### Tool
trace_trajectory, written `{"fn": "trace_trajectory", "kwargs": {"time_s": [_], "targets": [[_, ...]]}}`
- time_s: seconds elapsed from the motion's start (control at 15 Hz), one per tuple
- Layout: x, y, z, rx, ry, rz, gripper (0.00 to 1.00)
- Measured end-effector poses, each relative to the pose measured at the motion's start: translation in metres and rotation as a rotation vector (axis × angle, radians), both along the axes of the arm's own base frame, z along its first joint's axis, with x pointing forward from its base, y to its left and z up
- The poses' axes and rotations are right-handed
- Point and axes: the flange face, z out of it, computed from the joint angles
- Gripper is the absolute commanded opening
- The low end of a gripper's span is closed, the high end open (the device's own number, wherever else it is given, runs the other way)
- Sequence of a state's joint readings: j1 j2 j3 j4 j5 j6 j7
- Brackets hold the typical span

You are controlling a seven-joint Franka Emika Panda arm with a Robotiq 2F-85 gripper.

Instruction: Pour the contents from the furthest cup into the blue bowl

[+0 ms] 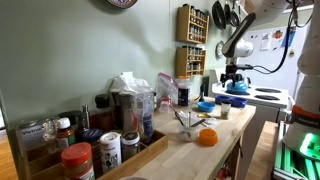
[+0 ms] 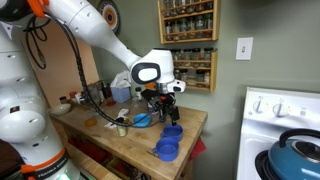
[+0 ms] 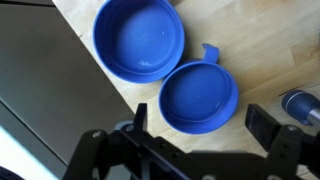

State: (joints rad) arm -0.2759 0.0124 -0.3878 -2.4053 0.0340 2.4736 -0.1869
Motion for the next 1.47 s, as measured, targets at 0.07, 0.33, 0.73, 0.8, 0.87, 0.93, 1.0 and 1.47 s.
{"fn": "trace_trajectory", "kwargs": {"time_s": [0.07, 0.33, 0.73, 0.8, 0.87, 0.93, 1.0, 1.47], "targets": [[0.001, 0.0, 0.0, -0.001, -0.001, 0.001, 1.0], [-0.002, -0.002, -0.01, 0.059, -0.005, -0.024, 1.0], [0.002, -0.023, -0.035, 0.14, -0.023, -0.063, 1.0], [0.005, -0.027, -0.035, 0.136, -0.028, -0.062, 1.0], [0.008, -0.03, -0.036, 0.125, -0.033, -0.056, 1.0], [0.011, -0.032, -0.038, 0.112, -0.034, -0.048, 1.0], [0.014, -0.034, -0.042, 0.097, -0.032, -0.041, 1.0], [0.021, -0.046, -0.075, 0.03, 0.056, 0.039, 0.85]]}}
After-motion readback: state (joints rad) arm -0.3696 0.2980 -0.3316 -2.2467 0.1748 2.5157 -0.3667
